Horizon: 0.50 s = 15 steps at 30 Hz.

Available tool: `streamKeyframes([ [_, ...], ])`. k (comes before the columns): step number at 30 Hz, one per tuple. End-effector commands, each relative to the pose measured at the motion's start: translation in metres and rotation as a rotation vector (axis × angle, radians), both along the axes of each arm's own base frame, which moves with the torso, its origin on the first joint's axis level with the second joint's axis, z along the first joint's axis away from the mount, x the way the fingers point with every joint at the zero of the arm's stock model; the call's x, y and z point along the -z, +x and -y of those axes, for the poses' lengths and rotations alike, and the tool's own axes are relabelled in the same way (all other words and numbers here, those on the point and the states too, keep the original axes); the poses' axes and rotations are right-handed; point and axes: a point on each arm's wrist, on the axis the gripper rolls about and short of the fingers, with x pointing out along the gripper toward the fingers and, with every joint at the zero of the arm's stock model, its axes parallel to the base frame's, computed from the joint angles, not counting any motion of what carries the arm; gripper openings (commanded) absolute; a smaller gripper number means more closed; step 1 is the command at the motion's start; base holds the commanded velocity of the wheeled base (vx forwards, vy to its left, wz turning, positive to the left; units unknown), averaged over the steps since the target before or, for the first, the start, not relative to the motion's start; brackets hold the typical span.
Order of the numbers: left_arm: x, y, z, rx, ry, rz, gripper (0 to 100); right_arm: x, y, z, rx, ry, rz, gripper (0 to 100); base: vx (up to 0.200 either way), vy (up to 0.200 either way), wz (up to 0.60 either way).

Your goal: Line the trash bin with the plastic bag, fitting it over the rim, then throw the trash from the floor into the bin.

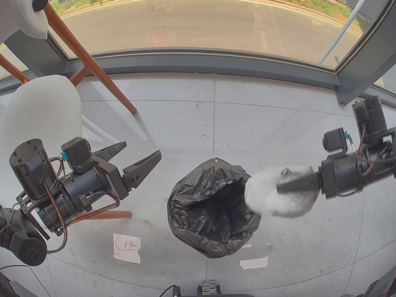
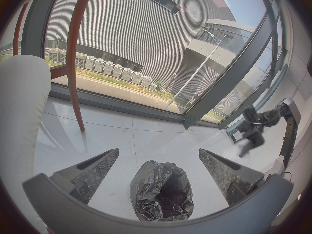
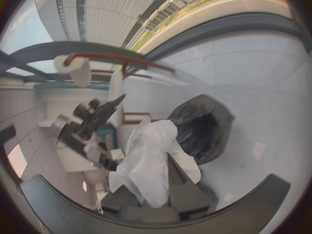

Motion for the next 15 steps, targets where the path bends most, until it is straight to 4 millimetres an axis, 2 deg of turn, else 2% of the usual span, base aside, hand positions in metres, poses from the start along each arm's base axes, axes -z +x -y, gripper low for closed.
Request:
streamKeyframes([
  [1, -0.005, 0.0, -0.003, -0.01, -0.007, 0.022, 100, 0.007, -0.025, -0.013, -0.115, 0.032, 0.016, 0, 0.0, 0.0, 0.0],
  [8, -0.006, -0.001, -0.005, -0.016, -0.009, 0.024, 100, 0.011, -0.02, -0.017, -0.111, 0.042, 0.028, 0, 0.0, 0.0, 0.0],
  [9, -0.006, -0.001, -0.005, -0.016, -0.008, 0.023, 100, 0.012, -0.02, -0.017, -0.113, 0.039, 0.028, 100, 0.0, 0.0, 0.0],
  [15, -0.007, -0.001, -0.005, -0.016, -0.01, 0.027, 100, 0.01, -0.013, -0.018, -0.087, 0.06, 0.077, 100, 0.0, 0.0, 0.0],
])
